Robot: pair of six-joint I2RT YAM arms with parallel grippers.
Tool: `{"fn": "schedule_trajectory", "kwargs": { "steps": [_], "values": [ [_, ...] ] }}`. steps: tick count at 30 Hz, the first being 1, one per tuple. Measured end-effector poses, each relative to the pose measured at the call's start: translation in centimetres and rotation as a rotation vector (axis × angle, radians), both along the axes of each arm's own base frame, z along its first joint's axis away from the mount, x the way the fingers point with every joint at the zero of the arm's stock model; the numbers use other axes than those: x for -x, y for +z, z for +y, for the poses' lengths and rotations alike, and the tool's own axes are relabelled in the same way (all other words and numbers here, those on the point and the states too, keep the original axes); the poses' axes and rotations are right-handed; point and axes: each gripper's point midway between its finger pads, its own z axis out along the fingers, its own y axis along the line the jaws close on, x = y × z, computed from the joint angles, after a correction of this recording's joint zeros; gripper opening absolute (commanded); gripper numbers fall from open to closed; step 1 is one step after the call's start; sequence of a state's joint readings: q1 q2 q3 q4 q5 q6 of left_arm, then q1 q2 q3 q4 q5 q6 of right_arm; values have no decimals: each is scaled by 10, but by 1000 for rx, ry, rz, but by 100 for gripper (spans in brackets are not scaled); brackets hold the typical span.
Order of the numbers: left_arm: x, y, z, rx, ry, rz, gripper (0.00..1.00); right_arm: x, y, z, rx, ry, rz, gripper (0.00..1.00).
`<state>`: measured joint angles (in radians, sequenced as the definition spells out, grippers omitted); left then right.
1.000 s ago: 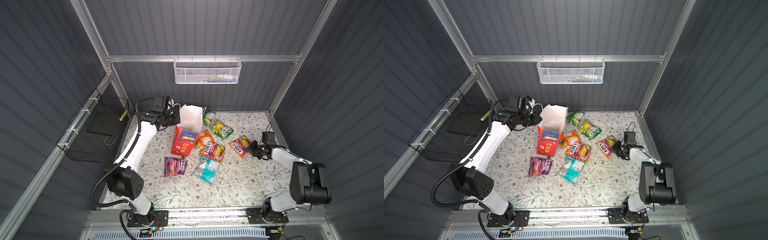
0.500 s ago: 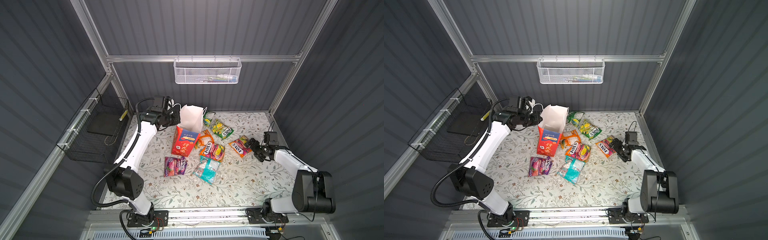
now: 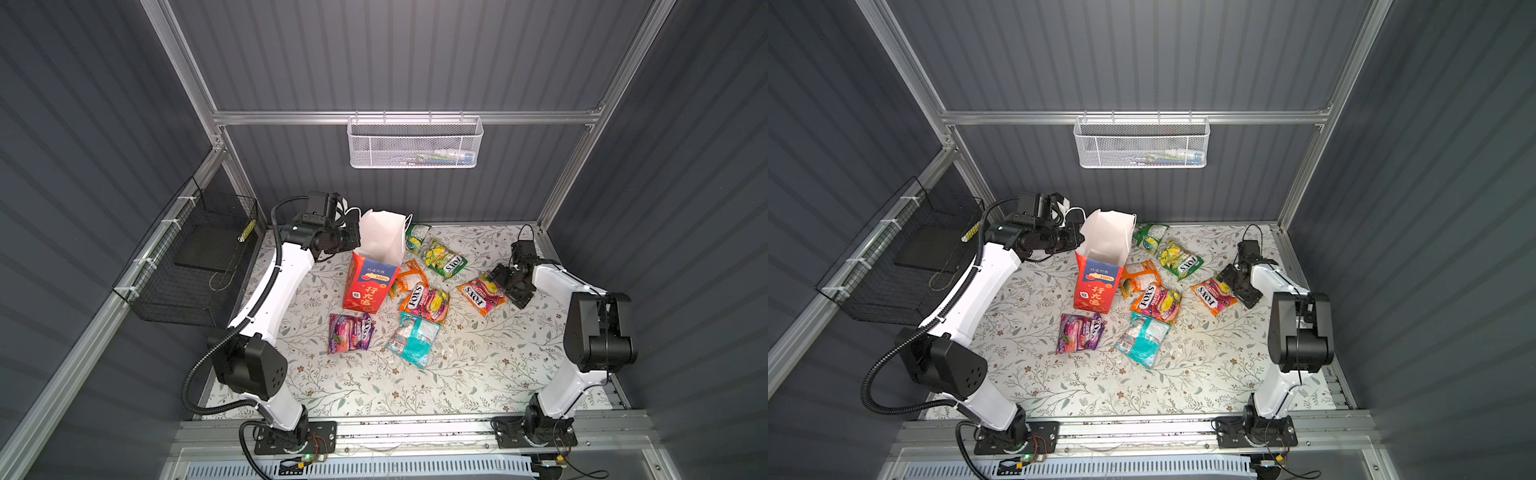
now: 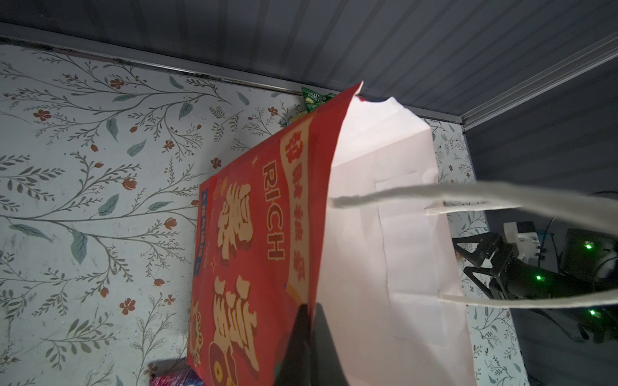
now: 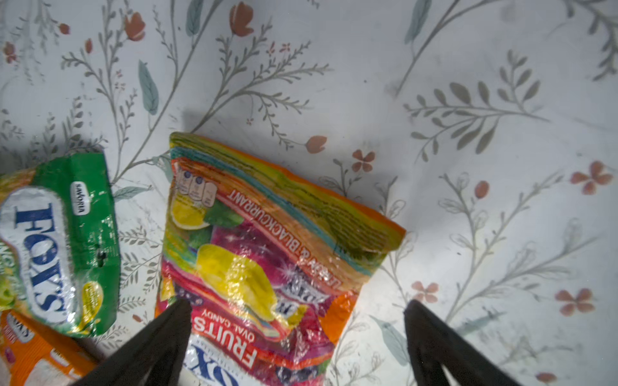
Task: Place the snacks into the paper bag
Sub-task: Pick up the snack from the middle-right of the table.
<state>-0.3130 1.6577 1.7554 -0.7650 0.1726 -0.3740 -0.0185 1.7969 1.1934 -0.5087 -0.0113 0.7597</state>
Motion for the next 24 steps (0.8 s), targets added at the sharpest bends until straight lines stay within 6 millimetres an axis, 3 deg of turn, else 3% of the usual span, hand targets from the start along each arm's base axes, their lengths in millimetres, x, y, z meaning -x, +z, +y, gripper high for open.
{"fn": "schedule_trajectory", "kwargs": {
  "steps": [7,15,19,24],
  "values": [
    [0,0,0,1,0,0,0,6,-23,-1,1,-27,94,99],
    [1,0,-2,9,-8,2,0,-6,-28,2,-30,-35,106,80],
    [1,0,-2,11,-11,3,0,-7,-29,5,-48,-28,76,64],
    [3,2,-6,30,-24,7,0,-8,-28,7,-81,-8,28,34]
  ]
}}
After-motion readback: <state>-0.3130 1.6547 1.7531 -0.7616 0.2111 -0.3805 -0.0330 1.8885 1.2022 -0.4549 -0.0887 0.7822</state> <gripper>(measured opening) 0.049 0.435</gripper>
